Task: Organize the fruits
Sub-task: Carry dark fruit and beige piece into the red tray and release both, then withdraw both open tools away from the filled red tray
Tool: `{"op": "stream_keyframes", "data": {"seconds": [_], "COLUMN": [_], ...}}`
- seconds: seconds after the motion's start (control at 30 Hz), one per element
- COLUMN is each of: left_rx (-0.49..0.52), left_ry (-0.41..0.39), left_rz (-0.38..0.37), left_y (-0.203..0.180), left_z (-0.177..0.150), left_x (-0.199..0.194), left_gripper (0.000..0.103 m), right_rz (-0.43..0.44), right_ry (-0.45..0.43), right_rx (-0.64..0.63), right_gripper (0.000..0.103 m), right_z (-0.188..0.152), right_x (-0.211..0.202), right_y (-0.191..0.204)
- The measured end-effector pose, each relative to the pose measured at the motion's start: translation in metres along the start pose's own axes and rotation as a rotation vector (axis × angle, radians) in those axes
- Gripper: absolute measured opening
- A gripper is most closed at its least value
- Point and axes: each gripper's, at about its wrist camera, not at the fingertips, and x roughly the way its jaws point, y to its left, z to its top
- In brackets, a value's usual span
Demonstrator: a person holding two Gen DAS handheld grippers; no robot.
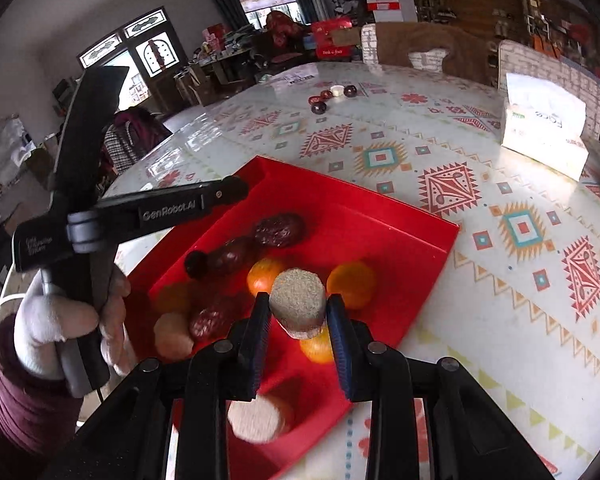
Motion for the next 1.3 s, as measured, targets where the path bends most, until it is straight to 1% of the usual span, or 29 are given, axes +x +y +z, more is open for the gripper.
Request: {"op": "stream_keyframes", "data": {"seconds": [0.17, 0.23, 0.27, 0.3, 0.37, 0.43, 0.5, 0.6, 0.63, 0.73, 0.77, 0.83, 0.87, 0.9, 0.93, 1.0, 1.07, 1.13, 1.17, 1.3], "left_rx": [-0.023, -0.032, -0.033, -0.028, -0.012, 0.002, 0.008, 0.027, 0.035, 0.059, 0.066, 0.083, 0.083, 0.075, 0.067, 0.04, 0.011, -0.002, 0.005, 0.088], "left_ry": [0.016, 0.019, 0.016, 0.006, -0.02, -0.041, -0.06, -0.1, -0.118, -0.179, -0.202, -0.28, -0.317, -0.357, -0.388, -0.43, -0.438, -0.434, -0.434, -0.441], "left_rz": [0.0, -0.017, -0.026, -0.035, -0.032, -0.033, -0.032, -0.025, -0.017, 0.017, 0.037, 0.111, 0.141, 0.165, 0.175, 0.173, 0.167, 0.176, 0.186, 0.26], "left_y": [0.006, 0.008, 0.008, 0.007, 0.004, 0.001, -0.002, -0.01, -0.013, -0.025, -0.03, -0.044, -0.05, -0.055, -0.06, -0.069, -0.076, -0.088, -0.092, -0.125], "left_z": [-0.002, -0.003, -0.003, -0.005, -0.006, -0.008, -0.01, -0.016, -0.019, -0.029, -0.032, -0.045, -0.051, -0.057, -0.062, -0.074, -0.082, -0.091, -0.094, -0.108], "left_x": [0.009, 0.009, 0.008, 0.004, -0.004, -0.014, -0.023, -0.039, -0.046, -0.067, -0.074, -0.094, -0.104, -0.113, -0.12, -0.134, -0.138, -0.139, -0.139, -0.138], "left_gripper": [0.024, 0.027, 0.032, 0.041, 0.048, 0.049, 0.053, 0.054, 0.055, 0.062, 0.066, 0.074, 0.086, 0.096, 0.098, 0.098, 0.098, 0.098, 0.098, 0.098], "right_rz": [-0.018, -0.024, -0.022, -0.017, -0.007, 0.0, -0.001, 0.0, -0.003, -0.029, -0.036, -0.057, -0.069, -0.077, -0.094, -0.135, -0.18, -0.211, -0.215, -0.234], "right_ry": [-0.004, -0.009, -0.014, -0.014, -0.021, -0.033, -0.039, -0.057, -0.063, -0.08, -0.083, -0.089, -0.095, -0.099, -0.105, -0.119, -0.142, -0.161, -0.168, -0.193], "right_rx": [0.002, 0.012, 0.03, 0.044, 0.068, 0.074, 0.074, 0.081, 0.081, 0.074, 0.072, 0.07, 0.066, 0.064, 0.06, 0.051, 0.044, 0.047, 0.051, 0.053], "right_gripper": [0.032, 0.032, 0.032, 0.033, 0.035, 0.036, 0.036, 0.036, 0.036, 0.039, 0.042, 0.044, 0.044, 0.045, 0.047, 0.053, 0.059, 0.06, 0.06, 0.063], "right_z": [0.012, 0.016, 0.019, 0.02, 0.022, 0.022, 0.022, 0.022, 0.021, 0.015, 0.012, 0.004, -0.003, -0.007, -0.013, -0.027, -0.043, -0.06, -0.065, -0.089], "right_x": [0.017, 0.022, 0.026, 0.028, 0.028, 0.025, 0.02, 0.009, 0.004, -0.013, -0.018, -0.029, -0.038, -0.043, -0.051, -0.065, -0.08, -0.093, -0.097, -0.113], "right_y": [0.003, 0.002, 0.0, -0.002, -0.005, -0.007, -0.007, -0.009, -0.01, -0.012, -0.013, -0.017, -0.019, -0.021, -0.023, -0.026, -0.03, -0.033, -0.033, -0.036]}}
